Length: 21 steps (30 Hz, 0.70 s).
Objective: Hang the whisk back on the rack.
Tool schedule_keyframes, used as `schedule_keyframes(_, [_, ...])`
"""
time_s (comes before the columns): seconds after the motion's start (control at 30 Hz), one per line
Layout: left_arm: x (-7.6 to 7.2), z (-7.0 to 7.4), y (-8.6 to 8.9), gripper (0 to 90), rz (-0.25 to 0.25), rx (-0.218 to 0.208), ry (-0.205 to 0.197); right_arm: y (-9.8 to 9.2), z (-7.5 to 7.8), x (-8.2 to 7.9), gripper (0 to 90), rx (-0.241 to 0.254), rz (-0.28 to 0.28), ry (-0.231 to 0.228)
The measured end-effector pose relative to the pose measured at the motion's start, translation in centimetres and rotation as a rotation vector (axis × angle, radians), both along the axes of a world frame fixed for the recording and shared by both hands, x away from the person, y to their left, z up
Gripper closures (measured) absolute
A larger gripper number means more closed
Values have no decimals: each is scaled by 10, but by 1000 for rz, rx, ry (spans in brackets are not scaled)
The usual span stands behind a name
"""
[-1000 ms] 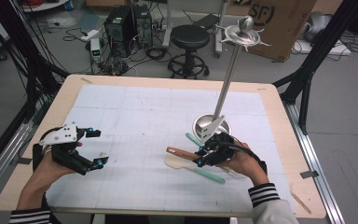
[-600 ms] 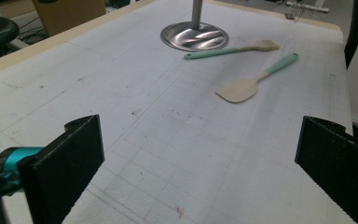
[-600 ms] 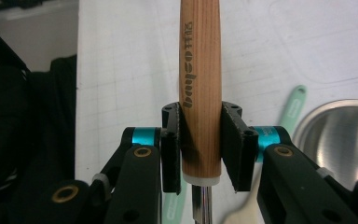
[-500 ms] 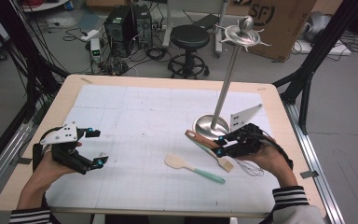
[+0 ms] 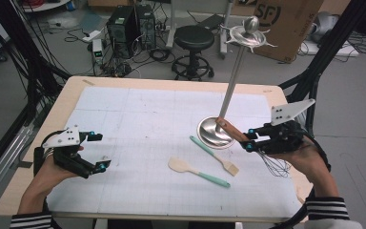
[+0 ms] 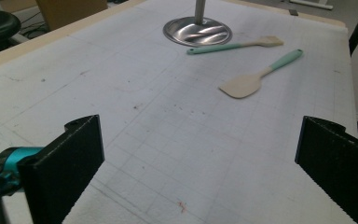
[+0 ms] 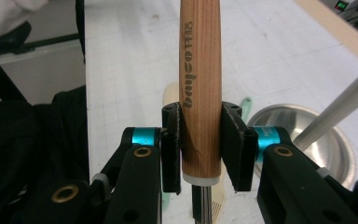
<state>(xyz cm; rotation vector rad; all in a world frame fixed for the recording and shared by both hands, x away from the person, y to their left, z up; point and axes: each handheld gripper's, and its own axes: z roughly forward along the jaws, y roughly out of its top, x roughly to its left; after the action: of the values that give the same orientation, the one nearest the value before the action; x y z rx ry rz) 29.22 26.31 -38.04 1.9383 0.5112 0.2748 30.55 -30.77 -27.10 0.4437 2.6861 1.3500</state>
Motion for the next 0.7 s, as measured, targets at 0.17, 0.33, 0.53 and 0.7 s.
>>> schedule_keyframes(0.17, [0,0,0,17,1,0,0,-12,19,-1,703,17,-23,-24])
schedule_keyframes(0.33, [-1,0,1,17,2,-2,3,-23,38,0,703,47,-43,-46])
schedule_keyframes(0.53, [-1,0,2,16,2,-4,2,-32,53,3,703,78,-59,-61])
schedule_keyframes(0.7, [-1,0,1,17,1,-3,1,-37,68,4,703,109,-73,-73])
